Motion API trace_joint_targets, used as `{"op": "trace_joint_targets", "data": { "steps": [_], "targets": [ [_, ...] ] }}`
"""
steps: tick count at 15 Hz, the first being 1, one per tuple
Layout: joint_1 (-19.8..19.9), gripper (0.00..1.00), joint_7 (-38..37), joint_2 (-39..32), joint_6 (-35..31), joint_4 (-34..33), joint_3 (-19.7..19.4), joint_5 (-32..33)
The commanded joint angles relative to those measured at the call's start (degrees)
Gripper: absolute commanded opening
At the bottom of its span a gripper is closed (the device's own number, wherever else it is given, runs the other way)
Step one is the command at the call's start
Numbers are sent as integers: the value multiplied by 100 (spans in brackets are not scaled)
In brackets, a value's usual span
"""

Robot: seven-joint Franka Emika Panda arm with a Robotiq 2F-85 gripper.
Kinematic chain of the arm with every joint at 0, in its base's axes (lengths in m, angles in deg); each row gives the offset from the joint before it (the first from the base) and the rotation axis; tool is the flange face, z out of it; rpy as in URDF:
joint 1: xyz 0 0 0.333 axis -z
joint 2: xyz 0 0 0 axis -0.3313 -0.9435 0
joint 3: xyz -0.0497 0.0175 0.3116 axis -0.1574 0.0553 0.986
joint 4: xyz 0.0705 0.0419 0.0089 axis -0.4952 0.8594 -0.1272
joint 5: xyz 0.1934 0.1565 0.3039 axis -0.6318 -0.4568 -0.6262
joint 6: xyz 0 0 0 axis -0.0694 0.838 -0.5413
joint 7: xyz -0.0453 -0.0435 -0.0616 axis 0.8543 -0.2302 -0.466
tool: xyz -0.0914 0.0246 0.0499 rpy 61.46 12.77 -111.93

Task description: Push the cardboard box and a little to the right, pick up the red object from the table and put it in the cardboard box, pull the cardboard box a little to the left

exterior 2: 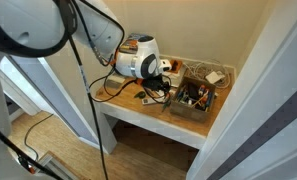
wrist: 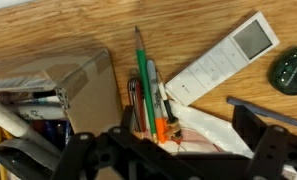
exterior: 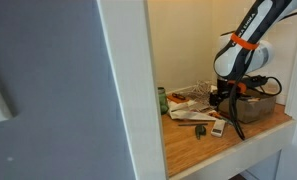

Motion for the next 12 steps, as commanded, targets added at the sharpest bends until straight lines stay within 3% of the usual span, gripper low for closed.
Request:
{"op": "trace_joint_targets", "data": {
  "steps": [1, 5, 8, 12],
  "targets": [
    [-31, 100, 53, -111, -28, -78, -98, 117],
    [142, 100, 347, -319, -64, -184, -100, 49],
    [215, 68, 463, -486, -120, -297, -161, 73],
    [322, 51, 630, -713, -257, -520, -153, 50]
  ]
}}
